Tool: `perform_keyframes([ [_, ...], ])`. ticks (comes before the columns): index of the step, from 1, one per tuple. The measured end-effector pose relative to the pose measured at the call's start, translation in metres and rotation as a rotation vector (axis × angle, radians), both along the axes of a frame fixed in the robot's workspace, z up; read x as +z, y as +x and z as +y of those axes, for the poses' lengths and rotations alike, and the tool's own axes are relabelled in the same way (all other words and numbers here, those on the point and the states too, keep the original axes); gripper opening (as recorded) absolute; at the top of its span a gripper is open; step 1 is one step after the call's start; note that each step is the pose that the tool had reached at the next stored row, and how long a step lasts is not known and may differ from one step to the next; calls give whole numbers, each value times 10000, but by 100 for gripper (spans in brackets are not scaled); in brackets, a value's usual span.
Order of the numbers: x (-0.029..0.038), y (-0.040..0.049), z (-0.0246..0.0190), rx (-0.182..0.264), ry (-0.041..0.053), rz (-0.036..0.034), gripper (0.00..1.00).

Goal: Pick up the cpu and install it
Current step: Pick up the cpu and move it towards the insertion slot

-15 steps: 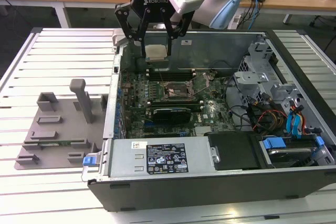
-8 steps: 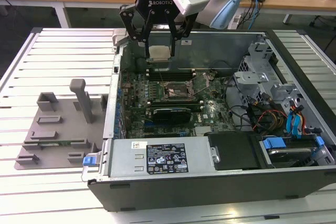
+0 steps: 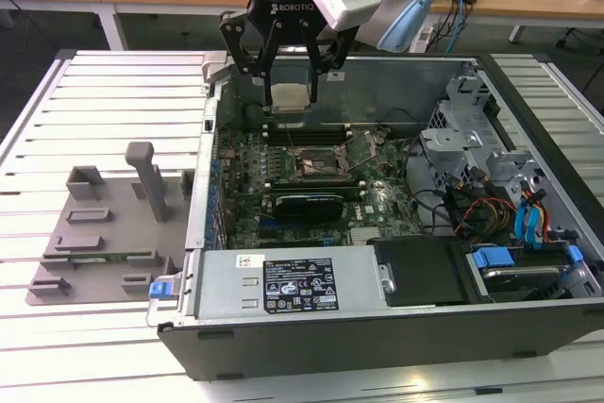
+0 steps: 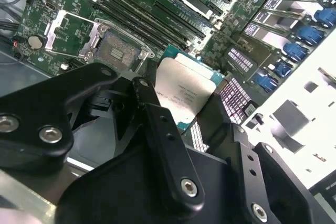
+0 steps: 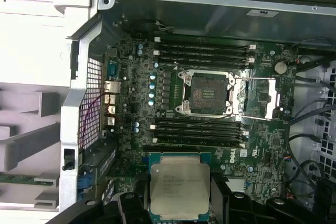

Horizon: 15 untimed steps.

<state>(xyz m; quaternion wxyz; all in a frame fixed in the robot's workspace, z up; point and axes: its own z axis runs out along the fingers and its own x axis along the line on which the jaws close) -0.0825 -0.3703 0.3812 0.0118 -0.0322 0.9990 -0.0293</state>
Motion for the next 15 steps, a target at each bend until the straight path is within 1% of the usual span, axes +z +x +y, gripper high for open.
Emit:
perform_keyframes([
  [8, -62, 51, 14, 1, -16, 0, 55],
  [12, -127, 58, 25, 2, -17, 5, 55],
  [15, -167, 93, 58, 1, -17, 12, 55],
])
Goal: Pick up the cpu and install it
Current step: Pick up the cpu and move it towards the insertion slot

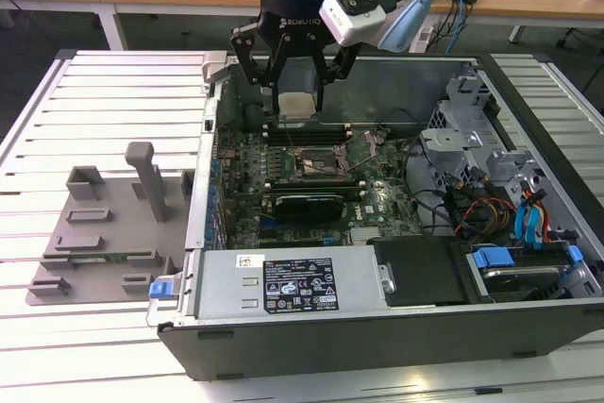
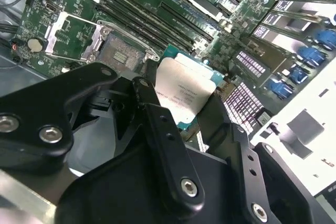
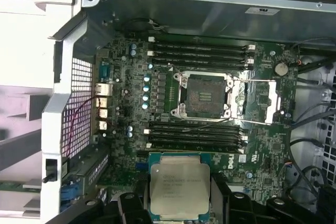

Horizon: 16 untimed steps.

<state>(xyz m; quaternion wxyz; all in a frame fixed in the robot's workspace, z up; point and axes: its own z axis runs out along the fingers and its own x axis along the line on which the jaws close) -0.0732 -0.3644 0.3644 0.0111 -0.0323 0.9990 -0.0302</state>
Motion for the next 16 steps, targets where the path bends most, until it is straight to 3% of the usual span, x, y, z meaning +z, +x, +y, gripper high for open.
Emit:
perform_keyframes([
  [4, -36, 123, 93, -1, -8, 17, 55],
  [6, -53, 174, 118, 0, -15, 21, 55],
  [16, -130, 400, 188, -1, -42, 30, 55],
])
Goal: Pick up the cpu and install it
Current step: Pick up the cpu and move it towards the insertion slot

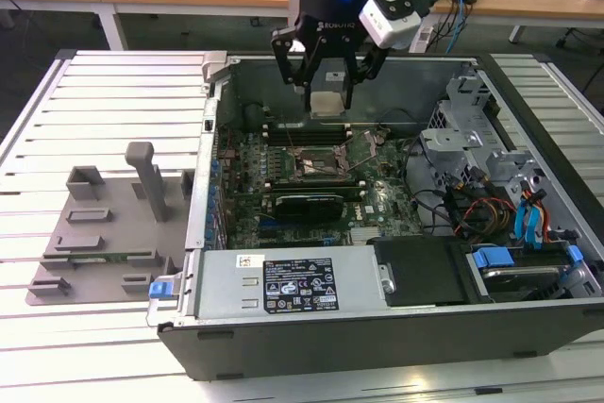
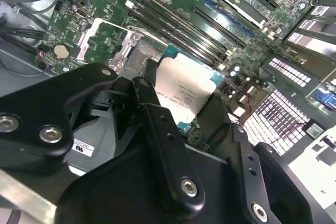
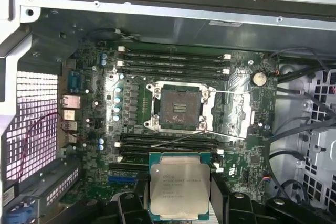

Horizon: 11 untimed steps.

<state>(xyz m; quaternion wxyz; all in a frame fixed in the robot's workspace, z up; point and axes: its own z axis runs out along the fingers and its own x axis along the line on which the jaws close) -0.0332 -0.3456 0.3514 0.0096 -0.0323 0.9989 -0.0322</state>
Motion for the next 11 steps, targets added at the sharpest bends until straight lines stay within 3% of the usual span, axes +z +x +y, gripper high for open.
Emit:
perform_keyframes([
  [11, -41, 151, 43, -1, -33, 5, 55],
])
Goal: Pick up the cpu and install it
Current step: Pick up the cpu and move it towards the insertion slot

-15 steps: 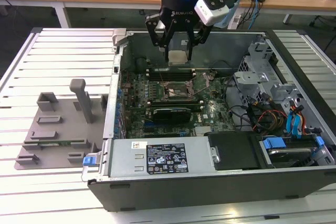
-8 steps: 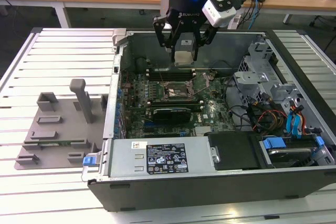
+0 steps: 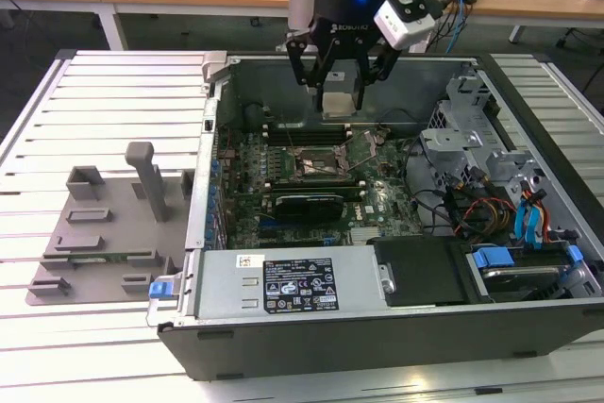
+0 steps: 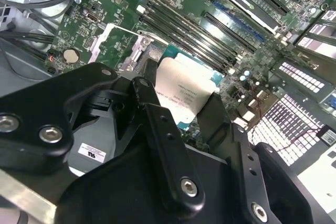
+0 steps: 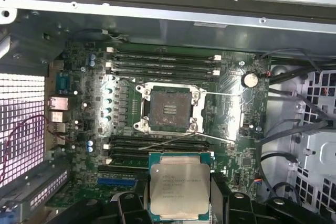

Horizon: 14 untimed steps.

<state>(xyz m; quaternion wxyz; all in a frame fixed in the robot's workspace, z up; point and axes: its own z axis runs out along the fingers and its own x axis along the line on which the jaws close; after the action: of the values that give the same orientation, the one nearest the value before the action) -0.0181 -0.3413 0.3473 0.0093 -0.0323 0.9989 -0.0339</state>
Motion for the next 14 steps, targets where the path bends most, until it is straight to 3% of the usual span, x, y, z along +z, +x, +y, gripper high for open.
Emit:
perform_keyframes([
  [3, -34, 66, 34, 2, -21, 5, 55],
  [7, -153, 81, 67, 1, -53, 12, 55],
  [14, -273, 123, 76, 1, -57, 24, 55],
])
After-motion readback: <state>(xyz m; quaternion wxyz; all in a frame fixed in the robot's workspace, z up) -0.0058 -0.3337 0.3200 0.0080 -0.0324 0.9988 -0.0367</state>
